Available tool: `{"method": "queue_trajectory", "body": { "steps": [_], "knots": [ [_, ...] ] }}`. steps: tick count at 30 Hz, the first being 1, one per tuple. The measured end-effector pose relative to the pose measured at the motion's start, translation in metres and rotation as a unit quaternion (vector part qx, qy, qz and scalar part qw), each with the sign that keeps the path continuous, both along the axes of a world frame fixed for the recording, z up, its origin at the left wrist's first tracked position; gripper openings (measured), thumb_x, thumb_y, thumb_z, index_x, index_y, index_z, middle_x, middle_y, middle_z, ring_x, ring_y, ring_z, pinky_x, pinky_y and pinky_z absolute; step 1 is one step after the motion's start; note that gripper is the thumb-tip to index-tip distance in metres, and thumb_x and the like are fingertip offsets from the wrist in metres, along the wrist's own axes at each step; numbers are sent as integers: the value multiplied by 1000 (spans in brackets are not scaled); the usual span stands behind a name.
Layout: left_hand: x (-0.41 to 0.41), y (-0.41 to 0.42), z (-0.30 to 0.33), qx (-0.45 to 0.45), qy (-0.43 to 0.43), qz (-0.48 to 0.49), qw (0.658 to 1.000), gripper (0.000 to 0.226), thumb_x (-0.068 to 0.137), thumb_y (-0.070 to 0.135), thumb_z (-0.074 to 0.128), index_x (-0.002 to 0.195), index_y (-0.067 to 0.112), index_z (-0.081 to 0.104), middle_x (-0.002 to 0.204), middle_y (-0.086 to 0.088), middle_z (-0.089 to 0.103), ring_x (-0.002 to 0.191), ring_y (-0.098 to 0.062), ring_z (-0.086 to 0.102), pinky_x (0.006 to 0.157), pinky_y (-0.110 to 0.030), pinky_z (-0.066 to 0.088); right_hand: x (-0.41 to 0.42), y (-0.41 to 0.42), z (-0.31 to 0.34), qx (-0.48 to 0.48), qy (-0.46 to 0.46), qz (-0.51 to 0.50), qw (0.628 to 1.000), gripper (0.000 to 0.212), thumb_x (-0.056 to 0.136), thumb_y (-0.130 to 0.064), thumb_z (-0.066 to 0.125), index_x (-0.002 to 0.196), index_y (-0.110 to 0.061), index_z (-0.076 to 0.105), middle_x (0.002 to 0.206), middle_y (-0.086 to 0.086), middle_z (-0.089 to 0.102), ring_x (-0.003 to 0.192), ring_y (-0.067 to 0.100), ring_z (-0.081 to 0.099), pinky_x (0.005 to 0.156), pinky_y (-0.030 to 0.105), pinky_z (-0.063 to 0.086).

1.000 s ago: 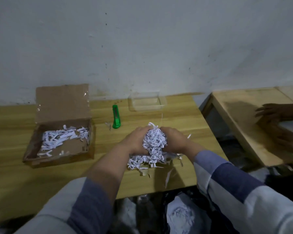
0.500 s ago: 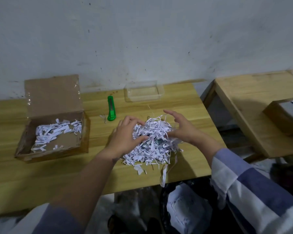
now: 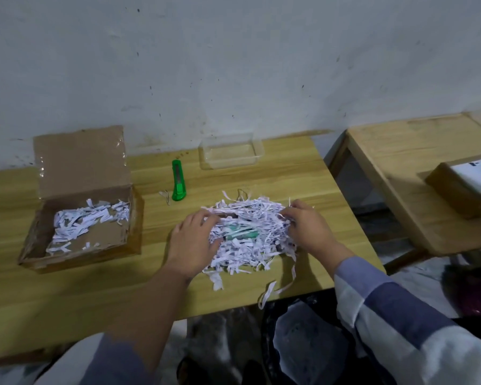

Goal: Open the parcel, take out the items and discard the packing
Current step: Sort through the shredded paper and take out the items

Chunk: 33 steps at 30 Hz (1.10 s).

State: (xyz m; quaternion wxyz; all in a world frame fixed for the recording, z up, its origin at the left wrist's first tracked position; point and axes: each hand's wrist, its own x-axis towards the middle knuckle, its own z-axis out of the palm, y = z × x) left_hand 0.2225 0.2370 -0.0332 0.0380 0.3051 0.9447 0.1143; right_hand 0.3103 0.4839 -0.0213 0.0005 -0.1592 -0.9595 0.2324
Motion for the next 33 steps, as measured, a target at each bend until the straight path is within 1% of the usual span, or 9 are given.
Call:
{"method": "queue_trajectory", "body": {
  "steps": [4,6,8,10,13,18,24,29,33],
  "knots": [
    [-1,-9,1,18,-27,34,999,51,85,54,56,132,36,45,143,9,42,133,-16,36,107,-43,32,-1,6,9,-24,-65,-54,996,39,79,-27,44,111,-21,66,129,4,52,115,31,54,94,41,44],
    [1,-4,7,70,-44,50,995,51,82,56,56,128,38,44,143,11,39,134,-15,32,110,-44,26,-7,1,23,-123,-57,-92,986,49,74,-45,35,106,-32,69,140,-2,47,130,26,42,110,50,28],
    [3,5,13,126,-44,48,990,47,83,56,53,126,37,43,141,12,38,134,-14,29,111,-43,23,-15,-6,32,-172,-15,-114,978,40,80,-49,35,98,-38,69,144,-5,42,139,24,28,116,58,6],
    [3,14,17,153,-39,25,987,41,87,54,50,123,35,47,137,11,41,131,-13,31,108,-41,25,-23,-17,39,-52,5,-99,994,31,88,-43,41,99,-35,69,141,-3,43,138,24,26,115,57,-1],
    [1,25,11,110,-59,6,992,37,92,47,49,127,33,48,138,10,41,131,-15,35,108,-39,27,-33,-40,43,123,82,-35,988,22,87,-39,50,100,-28,65,124,-1,55,122,25,41,110,48,17],
    [-5,27,-1,110,-139,16,984,67,88,44,59,145,29,26,154,9,20,139,-19,31,108,-47,35,-49,-62,30,72,51,119,989,26,90,-26,53,116,-25,50,121,-3,62,118,23,51,111,45,19],
    [-10,15,-4,55,-169,13,984,84,89,58,49,152,33,-1,161,11,-9,148,-15,10,115,-50,26,-42,-18,22,60,-33,-23,997,32,91,-34,44,118,-21,56,121,3,61,110,26,56,108,49,27],
    [-8,12,-4,18,-187,16,982,73,92,59,40,152,28,13,161,8,9,147,-13,14,118,-48,18,-52,-16,41,28,16,-100,994,48,88,-47,26,120,-24,52,130,4,55,121,27,48,112,63,9],
    [-6,14,-3,-14,-191,10,981,65,95,58,34,151,27,20,161,5,14,148,-12,9,119,-49,10,-80,-45,51,152,30,-14,988,43,93,-46,34,130,-27,44,135,-2,53,129,23,45,114,61,1]
  ]
}}
